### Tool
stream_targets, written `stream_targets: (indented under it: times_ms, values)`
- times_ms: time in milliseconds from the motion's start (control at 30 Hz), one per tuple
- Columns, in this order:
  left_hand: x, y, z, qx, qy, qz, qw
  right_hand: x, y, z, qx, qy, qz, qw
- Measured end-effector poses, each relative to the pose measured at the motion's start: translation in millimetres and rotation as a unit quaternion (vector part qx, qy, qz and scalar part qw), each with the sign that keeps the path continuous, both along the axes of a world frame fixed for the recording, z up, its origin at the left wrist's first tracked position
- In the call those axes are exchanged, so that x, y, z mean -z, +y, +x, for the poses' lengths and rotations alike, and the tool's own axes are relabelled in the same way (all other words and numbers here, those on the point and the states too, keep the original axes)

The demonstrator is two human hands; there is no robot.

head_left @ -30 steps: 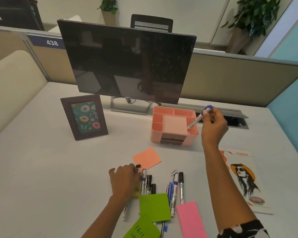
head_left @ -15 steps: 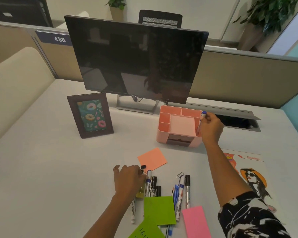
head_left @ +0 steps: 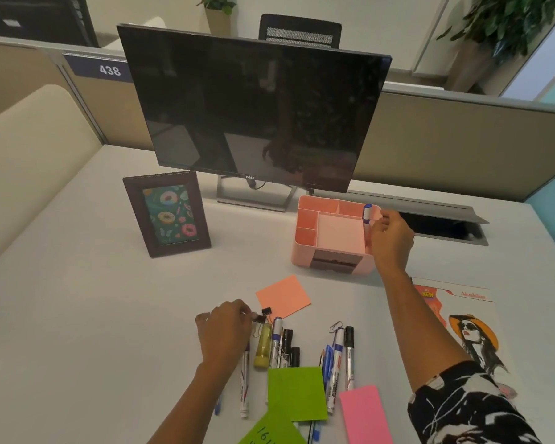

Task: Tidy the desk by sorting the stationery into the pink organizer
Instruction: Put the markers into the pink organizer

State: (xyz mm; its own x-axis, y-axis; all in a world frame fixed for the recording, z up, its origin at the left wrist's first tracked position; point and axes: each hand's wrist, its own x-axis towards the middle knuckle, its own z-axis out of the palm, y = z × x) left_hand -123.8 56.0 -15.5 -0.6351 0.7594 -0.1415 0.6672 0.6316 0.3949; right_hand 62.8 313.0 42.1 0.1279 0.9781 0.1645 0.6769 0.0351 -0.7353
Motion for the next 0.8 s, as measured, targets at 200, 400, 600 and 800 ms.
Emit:
stream_targets:
  times_ms: [200, 400, 600, 800]
  values:
    - [-9, -9, -15, -0.001, -0.008, -0.117, 0.993, 13, -43, -4, -0.031, 0.081, 0.082, 0.993]
    - [-11, -2, -5, 0.031, 0.006, -0.162, 0.986, 25, -113, -20, -0.111, 0.098, 0.115, 0.982]
    - [-17, 10, -1, 0.044, 0.005, -0.178, 0.983, 43, -175, -30, -0.161, 0.082, 0.092, 0.979]
    - [-43, 25, -2, 0.032, -0.031, -0.076, 0.996, 52, -211, -38, -0.205, 0.148, -0.069, 0.965]
